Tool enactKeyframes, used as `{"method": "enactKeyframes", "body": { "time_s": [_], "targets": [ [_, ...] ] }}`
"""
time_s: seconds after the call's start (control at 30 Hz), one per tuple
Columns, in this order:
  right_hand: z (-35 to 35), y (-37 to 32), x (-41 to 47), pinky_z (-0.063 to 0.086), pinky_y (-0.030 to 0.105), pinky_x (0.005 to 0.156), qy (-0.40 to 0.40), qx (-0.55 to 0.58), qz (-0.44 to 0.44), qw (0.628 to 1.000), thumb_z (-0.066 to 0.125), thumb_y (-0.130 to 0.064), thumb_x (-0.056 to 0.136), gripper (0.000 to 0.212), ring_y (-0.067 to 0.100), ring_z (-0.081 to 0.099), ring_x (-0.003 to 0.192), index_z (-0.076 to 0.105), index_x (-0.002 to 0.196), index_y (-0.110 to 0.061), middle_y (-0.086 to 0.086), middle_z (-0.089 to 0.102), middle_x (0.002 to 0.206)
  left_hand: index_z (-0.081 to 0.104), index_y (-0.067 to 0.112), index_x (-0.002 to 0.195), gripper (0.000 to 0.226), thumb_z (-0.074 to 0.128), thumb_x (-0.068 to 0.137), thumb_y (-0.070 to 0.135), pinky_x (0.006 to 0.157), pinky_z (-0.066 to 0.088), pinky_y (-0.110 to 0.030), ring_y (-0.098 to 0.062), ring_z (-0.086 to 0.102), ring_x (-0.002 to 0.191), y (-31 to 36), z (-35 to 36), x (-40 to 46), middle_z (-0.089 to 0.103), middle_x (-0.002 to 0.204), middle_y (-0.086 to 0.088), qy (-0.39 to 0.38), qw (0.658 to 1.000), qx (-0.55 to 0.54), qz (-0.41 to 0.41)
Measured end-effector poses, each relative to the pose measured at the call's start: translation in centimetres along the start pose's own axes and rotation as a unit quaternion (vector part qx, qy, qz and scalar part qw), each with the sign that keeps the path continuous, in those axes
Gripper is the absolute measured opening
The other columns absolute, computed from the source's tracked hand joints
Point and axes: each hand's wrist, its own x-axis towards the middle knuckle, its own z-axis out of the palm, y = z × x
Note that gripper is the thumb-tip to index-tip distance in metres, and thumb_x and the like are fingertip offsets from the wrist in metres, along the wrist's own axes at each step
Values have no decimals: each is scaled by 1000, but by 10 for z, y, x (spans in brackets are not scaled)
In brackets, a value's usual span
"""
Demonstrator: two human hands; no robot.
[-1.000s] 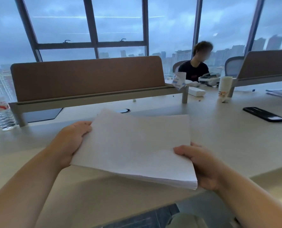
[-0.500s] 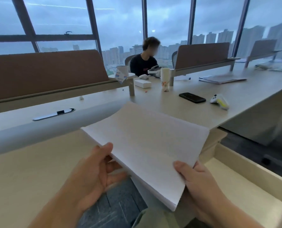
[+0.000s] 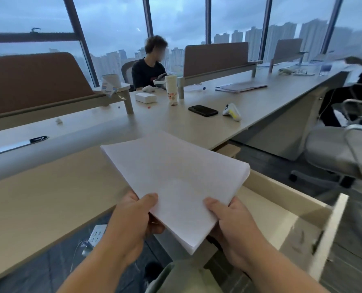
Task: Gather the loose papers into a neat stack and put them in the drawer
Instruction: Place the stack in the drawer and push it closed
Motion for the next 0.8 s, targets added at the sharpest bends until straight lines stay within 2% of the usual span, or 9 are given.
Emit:
{"method": "enactKeyframes", "body": {
  "time_s": [0.07,0.17,0.23,0.3,0.43,0.53,0.67,0.73,0.8],
  "targets": [
    [-20,-7,-4,62,51,87,13,7,7,1000,59,-14,102,20,32,75,100,64,118,-25,3,81,99,65,16,120,16,56,106,15,80,61,-60,-38,70,89,-7,16,-2,77,110,-20,-16,1000,-12,-5],
    [-51,-17,-8,63,41,70,59,-3,-5,998,58,-15,103,17,30,76,96,63,117,-22,3,81,94,65,24,120,19,58,106,14,58,59,-40,-32,71,87,-16,42,-6,77,109,-13,-43,999,-25,-7],
    [-74,-22,-9,62,40,67,92,-17,-20,995,56,-14,104,15,29,76,93,63,117,-21,4,81,97,65,23,120,19,60,105,14,60,60,-39,-32,72,86,-24,61,-9,77,109,-12,-63,998,-26,-18],
    [-94,-23,-9,63,40,69,120,-43,-33,991,56,-12,104,15,28,77,92,63,115,-20,5,80,102,67,22,118,17,62,104,14,63,62,-39,-31,73,85,-32,76,-11,78,107,-11,-77,996,-17,-28],
    [-132,-20,-11,61,48,88,163,-112,-55,979,58,-7,102,22,26,74,101,64,116,-24,2,78,110,71,20,112,15,70,99,12,67,62,-35,-32,76,95,-47,106,-15,82,101,-3,-100,994,16,-27],
    [-153,-19,-14,59,46,87,185,-140,-71,970,56,0,101,30,27,71,103,62,114,-27,1,75,112,67,16,110,17,76,95,12,63,61,-31,-27,74,88,-56,123,-15,78,103,-8,-100,993,63,-11],
    [-177,-23,-18,55,52,95,215,-163,-67,961,55,3,100,34,27,68,103,59,106,-30,1,72,110,62,14,111,24,78,93,14,58,57,-29,-20,68,74,-70,144,-14,73,99,-12,-113,990,84,-18],
    [-187,-24,-18,55,55,96,228,-173,-57,956,56,3,100,30,29,67,103,59,109,-25,3,71,112,61,15,113,30,80,91,20,58,56,-30,-18,67,72,-78,149,-10,74,99,-10,-113,988,108,-20],
    [-194,-25,-14,56,53,93,241,-192,-53,950,57,2,99,28,28,66,102,58,112,-23,3,70,114,59,20,117,41,82,87,37,63,57,-32,-15,70,79,-83,149,-3,73,101,0,-103,973,209,7]
  ]
}}
